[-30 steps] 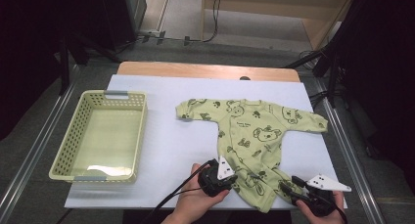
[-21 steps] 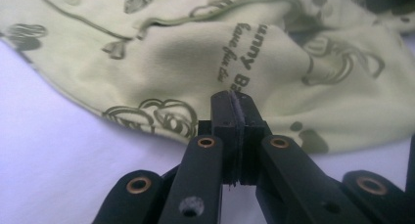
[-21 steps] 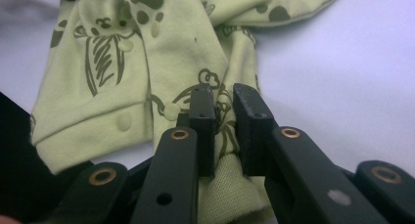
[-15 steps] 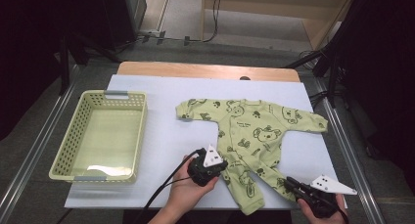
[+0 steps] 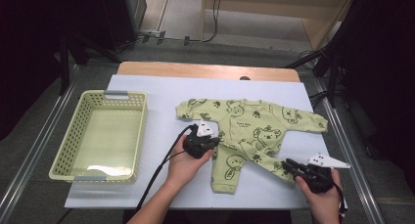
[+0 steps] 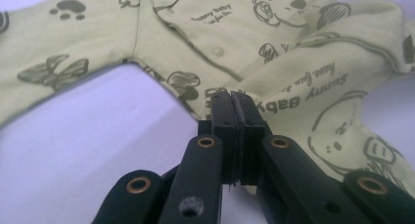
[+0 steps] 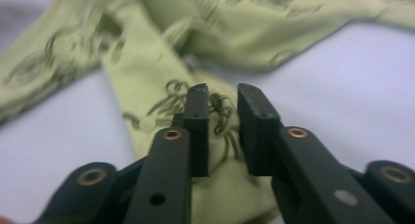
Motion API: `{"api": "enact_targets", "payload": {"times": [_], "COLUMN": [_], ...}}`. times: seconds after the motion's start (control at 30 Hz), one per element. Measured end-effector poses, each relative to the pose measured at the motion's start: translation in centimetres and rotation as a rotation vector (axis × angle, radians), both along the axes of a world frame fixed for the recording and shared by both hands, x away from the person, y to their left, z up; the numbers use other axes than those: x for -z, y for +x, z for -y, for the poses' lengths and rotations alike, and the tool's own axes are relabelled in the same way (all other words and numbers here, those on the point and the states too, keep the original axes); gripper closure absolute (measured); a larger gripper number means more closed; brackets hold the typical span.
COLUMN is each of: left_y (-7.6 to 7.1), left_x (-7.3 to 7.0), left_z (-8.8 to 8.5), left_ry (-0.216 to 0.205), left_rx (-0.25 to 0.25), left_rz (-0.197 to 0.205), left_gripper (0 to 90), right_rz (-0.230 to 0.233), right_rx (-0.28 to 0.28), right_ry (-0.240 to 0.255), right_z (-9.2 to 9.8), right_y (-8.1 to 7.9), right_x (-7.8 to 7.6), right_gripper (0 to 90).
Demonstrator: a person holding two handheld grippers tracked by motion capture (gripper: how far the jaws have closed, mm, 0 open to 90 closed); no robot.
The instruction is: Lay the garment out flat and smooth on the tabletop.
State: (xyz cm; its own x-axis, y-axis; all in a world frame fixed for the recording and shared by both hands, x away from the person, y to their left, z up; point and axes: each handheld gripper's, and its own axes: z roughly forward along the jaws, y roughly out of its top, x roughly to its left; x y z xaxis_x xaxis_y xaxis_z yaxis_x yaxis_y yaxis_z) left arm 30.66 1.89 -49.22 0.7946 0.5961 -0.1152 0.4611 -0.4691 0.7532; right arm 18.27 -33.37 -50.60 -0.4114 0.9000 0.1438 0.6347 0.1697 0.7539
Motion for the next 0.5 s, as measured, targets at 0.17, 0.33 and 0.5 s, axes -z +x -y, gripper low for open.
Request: {"api": "enact_targets", "payload": {"times": [0.17,0.33,0.5], "left_y": [-2.2,-3.8,-4.9], "left_x": [0.2,0.7,1.5], "left_z": [-0.7,-0.9,-0.1], "left_ry": [-0.015,-0.006,0.014], "left_rx": [-0.012,-0.025,0.009], "left_rz": [0.018,0.017,-0.008], "left_gripper": [67.4,51.8,51.1], "right_rz": [0.017,0.039,0.040], "right_rx": [-0.051,-0.030,0.013], "right_ry": [-0.002,0.066,0.030], "right_z": [-0.5,0.1,-1.9], "right_y": [-2.0,-0.7,2.0], "right_x": [0.2,-0.8,-0.4], "right_gripper": [54.3,55.8,53.9]}}
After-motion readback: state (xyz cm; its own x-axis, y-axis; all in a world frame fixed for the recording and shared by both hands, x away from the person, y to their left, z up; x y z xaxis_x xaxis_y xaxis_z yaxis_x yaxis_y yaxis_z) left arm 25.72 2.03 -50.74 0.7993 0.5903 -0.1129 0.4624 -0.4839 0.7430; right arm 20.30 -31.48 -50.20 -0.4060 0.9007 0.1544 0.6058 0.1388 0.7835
